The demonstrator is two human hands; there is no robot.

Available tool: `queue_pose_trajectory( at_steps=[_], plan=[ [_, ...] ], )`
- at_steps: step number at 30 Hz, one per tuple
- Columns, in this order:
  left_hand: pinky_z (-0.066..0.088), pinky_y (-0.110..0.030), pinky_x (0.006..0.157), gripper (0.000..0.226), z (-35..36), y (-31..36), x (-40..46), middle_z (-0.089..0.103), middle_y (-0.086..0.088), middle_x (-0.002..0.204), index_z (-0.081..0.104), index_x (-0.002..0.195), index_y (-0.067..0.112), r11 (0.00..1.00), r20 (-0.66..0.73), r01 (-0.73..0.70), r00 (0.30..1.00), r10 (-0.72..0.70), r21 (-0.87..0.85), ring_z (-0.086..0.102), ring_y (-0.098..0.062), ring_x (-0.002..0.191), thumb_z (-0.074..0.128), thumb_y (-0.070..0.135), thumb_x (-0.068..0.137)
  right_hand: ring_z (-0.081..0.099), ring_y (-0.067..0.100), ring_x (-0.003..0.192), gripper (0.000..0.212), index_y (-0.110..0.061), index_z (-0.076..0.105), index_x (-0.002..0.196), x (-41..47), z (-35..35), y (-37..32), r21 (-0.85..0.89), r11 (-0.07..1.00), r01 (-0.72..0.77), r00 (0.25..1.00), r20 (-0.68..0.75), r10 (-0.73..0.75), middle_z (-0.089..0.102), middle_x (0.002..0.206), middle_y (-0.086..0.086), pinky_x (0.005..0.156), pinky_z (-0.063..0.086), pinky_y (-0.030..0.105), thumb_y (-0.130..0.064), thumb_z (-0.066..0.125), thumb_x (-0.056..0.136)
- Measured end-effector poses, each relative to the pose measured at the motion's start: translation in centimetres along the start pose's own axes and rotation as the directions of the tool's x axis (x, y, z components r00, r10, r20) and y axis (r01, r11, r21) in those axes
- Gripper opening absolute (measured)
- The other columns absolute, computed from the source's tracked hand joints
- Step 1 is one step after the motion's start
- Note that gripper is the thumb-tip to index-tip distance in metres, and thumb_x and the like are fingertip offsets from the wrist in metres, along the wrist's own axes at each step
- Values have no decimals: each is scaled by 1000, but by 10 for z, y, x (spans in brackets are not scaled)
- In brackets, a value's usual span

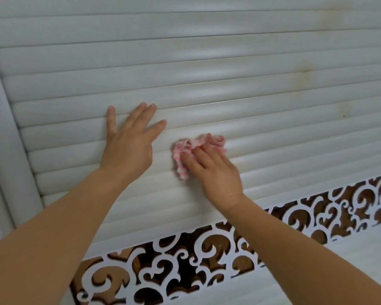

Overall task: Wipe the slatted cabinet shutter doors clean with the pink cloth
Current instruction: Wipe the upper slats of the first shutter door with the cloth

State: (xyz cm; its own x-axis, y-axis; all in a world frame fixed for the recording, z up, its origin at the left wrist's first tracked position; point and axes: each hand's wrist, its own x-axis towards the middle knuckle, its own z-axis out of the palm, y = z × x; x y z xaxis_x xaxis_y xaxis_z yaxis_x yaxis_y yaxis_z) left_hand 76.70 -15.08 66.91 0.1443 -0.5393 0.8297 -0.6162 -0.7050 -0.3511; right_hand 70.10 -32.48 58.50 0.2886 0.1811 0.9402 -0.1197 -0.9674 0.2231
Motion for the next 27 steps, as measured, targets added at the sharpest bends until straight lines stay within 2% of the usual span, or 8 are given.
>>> queue_pose_trajectory(
  at_steps=[3,7,11,14,16,20,23,27],
  plan=[
    [-7,-57,108,59,2,2,-4,31,-6,150,51,132,21,999,-1,36,999,-36,-6,21,-21,140,54,-3,78,63,35,106,41,-12,69,113,-16,-8,40,-36,993,-113,992,49,114,68,113,11,82,53,46,-8,46,80],
    [-2,-61,108,56,8,6,-7,35,-9,147,50,131,16,999,-30,40,999,-40,-5,26,-24,139,58,2,78,56,38,116,47,-13,61,125,-29,-23,82,-23,937,-350,930,113,350,61,125,13,84,50,53,3,49,82],
    [4,-59,108,51,12,13,-8,37,-11,146,50,131,11,999,-48,45,998,-45,-17,28,-26,137,51,18,80,46,34,122,58,-20,48,138,-32,-35,105,-35,817,-576,804,155,574,48,139,9,80,46,44,4,45,85],
    [9,-57,110,51,15,12,-7,40,-11,145,51,130,10,996,-65,54,996,-59,-72,30,-28,137,51,7,79,34,29,129,62,-24,38,144,-26,-30,98,-20,705,-709,692,170,701,40,144,6,84,44,43,4,43,89],
    [11,-57,110,55,16,10,-6,41,-10,144,52,130,11,997,-74,50,996,-55,-66,31,-28,136,46,-1,76,36,31,128,59,-20,40,143,-17,-24,79,16,738,-674,729,174,662,42,143,9,86,45,45,2,45,89],
    [12,-56,109,63,15,8,-5,42,-10,143,53,129,11,998,-67,43,997,-46,-54,33,-29,135,38,-6,71,59,38,105,42,-7,64,119,-2,-7,24,77,911,-406,913,84,400,64,115,17,77,53,49,-8,50,80],
    [16,-57,108,63,13,7,-5,43,-10,143,53,129,11,999,-51,40,998,-41,-31,34,-29,134,41,-6,69,63,34,98,45,-10,69,109,10,4,-20,70,959,-276,960,74,271,68,105,12,79,51,46,-19,38,77],
    [18,-58,106,62,6,8,-4,42,-13,143,54,128,10,1000,-4,31,1000,-31,-4,35,-30,133,32,12,70,63,30,93,38,-12,71,106,20,14,-53,105,992,-74,997,25,72,68,100,9,79,45,40,-15,42,82]
  ],
)
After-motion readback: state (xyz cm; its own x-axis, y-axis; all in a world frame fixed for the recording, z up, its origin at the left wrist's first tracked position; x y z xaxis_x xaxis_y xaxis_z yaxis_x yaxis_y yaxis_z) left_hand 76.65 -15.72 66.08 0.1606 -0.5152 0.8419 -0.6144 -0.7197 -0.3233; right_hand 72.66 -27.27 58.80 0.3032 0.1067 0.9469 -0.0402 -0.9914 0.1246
